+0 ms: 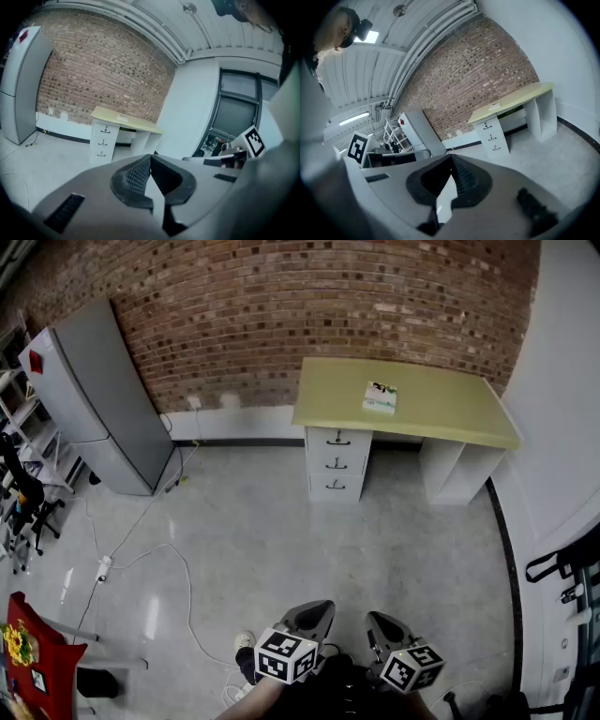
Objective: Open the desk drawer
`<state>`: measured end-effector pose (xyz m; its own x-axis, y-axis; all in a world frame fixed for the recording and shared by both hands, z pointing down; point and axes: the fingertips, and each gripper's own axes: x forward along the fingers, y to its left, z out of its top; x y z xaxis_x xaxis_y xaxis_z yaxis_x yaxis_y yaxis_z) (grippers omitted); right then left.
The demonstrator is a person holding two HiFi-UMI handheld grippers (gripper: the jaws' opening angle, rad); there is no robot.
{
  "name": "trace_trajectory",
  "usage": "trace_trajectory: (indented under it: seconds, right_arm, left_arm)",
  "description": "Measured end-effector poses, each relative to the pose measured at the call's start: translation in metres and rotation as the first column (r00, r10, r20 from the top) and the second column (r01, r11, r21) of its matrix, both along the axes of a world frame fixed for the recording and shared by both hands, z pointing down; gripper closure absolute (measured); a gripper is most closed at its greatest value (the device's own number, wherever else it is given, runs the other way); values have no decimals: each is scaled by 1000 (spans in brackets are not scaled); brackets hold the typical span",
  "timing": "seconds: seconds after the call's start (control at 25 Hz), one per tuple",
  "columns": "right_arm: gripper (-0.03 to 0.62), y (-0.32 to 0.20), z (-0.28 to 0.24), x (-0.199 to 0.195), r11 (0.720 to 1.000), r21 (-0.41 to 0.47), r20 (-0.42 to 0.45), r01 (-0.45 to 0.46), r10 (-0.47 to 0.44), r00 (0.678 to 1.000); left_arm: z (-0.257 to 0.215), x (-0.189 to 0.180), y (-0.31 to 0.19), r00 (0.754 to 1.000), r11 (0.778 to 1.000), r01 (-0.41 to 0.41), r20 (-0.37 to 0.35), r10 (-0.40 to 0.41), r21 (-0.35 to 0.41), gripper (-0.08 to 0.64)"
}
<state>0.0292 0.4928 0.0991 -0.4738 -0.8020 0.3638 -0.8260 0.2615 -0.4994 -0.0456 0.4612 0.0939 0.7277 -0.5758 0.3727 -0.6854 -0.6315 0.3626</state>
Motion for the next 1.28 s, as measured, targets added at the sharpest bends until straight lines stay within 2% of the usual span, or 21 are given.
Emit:
trace_trajectory:
  seconds: [0.24, 0.36, 0.6, 0.76, 1.04, 1.28]
  right_arm:
    - [580, 12, 10, 10, 1000, 13, 35, -15, 14, 999]
    - [578, 14, 6, 11, 999, 31, 89, -29, 26, 996]
    - [578, 12, 15, -1, 1000, 7, 120, -14, 13, 993]
    - [578, 15, 18, -2, 1000, -12, 136, -29, 30, 990]
    - [578, -4, 18, 13, 998, -47, 105, -44, 48, 993]
    - [578, -26, 14, 31, 1000, -9, 85, -19, 19, 996]
  left_arm:
    - [-1, 14, 13, 1000, 1000, -2, 2, 2, 3, 549]
    - [-3, 17, 19, 1000, 1000, 9, -6, -9, -4, 549]
    - [10, -7, 22, 997, 996, 71, 17, -71, -47, 549]
    - [15, -14, 18, 997, 995, 71, 30, -69, -67, 551]
    - [14, 8, -12, 999, 997, 32, 16, -31, -63, 549]
    - [8, 43, -46, 1000, 999, -10, -4, 9, -50, 549]
